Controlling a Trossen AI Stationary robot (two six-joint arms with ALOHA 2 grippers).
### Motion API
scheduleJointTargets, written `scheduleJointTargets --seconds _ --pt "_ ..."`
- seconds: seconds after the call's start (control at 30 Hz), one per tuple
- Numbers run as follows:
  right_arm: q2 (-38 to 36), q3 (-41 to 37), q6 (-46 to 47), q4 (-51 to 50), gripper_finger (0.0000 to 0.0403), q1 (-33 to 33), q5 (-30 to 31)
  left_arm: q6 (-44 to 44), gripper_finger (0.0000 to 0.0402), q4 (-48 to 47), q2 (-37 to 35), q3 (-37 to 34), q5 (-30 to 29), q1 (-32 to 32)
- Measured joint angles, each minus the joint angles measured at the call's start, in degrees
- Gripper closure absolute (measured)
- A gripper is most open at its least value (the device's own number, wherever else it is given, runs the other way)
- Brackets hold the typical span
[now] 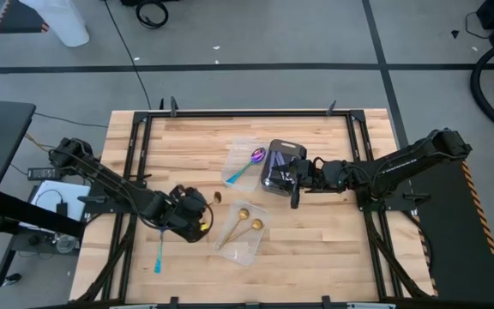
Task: Sort silverware by color (type)
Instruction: Put the gold spoon into the bottom transparent bin
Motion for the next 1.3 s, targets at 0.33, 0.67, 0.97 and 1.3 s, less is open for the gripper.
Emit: scheduleJointTargets --seconds 0.33,0.67,0.97,1.3 --pt "0.0 0.0 -0.02 0.0 0.0224 0.0 0.0 6.02 0.0375 12.66 0.0 0.02 0.04 0.0" --pt "0.0 0.01 -0.02 0.0 0.0224 0.0 0.0 10.37 0.0375 25.94 0.82 0.06 0.0 0.04" --pt "0.0 0.0 0.02 -0.07 0.0224 0.0 0.0 11.74 0.0375 33.6 3.67 0.07 -0.04 0.28" --pt "-0.02 0.0 0.13 -0.31 0.0224 0.0 -0.02 11.88 0.0375 39.01 8.42 0.07 -0.39 0.57"
